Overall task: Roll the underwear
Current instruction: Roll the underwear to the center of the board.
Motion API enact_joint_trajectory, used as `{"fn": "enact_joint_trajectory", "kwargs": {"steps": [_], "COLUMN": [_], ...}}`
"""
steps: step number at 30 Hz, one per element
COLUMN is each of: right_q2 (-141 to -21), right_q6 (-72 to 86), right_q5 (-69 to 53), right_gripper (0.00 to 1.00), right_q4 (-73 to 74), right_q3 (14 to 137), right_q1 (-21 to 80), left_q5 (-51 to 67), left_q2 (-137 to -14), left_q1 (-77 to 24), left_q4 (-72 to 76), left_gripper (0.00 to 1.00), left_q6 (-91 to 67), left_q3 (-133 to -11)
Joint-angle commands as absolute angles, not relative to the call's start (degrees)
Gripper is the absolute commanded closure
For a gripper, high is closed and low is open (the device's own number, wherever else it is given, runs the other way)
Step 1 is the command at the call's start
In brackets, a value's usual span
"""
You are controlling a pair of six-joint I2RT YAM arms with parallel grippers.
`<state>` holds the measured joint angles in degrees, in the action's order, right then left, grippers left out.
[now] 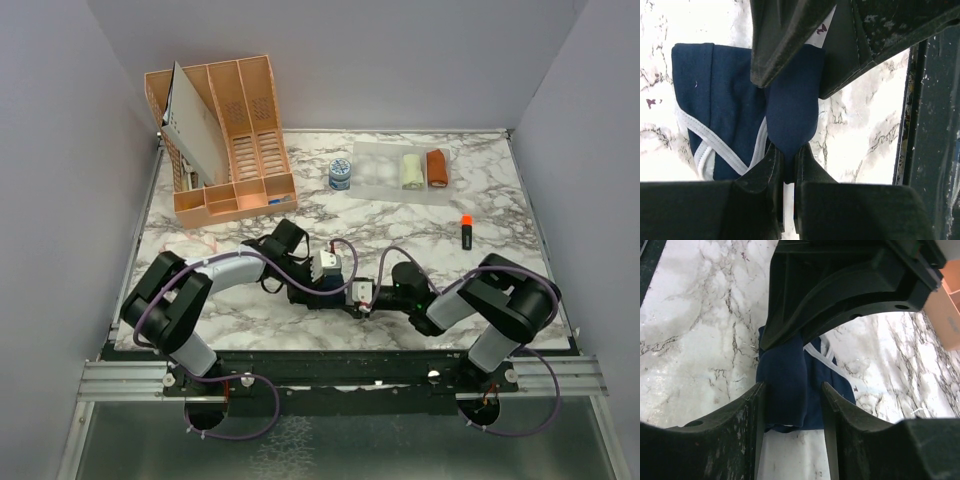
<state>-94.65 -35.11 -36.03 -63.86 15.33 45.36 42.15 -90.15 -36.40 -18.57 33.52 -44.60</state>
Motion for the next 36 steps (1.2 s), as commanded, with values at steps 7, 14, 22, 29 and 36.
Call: {"fn": "enact_joint_trajectory", "kwargs": {"steps": [7,14,22,29,36], "right_q2": [-100.49,-102.44,-100.09,-99.24,-101.55], "right_q6": [-32.88,-18.68,-3.32,12.39,21.01], "right_q5": [-35.70,-33.17,-35.33,-36.83,-37.82], "right_gripper": [0.59,0.91,1.00,0.99,1.00], "right_q4": [-72.14,-77.65,-70.37,-59.81,-47.68], "right_q3": [15.74,15.19,15.85,20.47,25.77], "right_q1": [46.73,46.60,46.49,46.13,45.60], "left_q5": [49.08,45.19,35.06,27.60,20.41], "left_q2": [-92.05,-89.04,-72.39,-61.12,-52.77], "left_q1": [-34.54,-33.64,-30.04,-28.84,-28.07], "left_q4": [-21.87,-19.66,-0.62,7.66,20.08], "left_gripper": [1.00,0.78,0.13,0.01,0.01], "left_q6": [34.48,29.57,11.61,-9.86,-40.62], "left_q3": [-46.73,-46.63,-36.91,-30.12,-17.72]}}
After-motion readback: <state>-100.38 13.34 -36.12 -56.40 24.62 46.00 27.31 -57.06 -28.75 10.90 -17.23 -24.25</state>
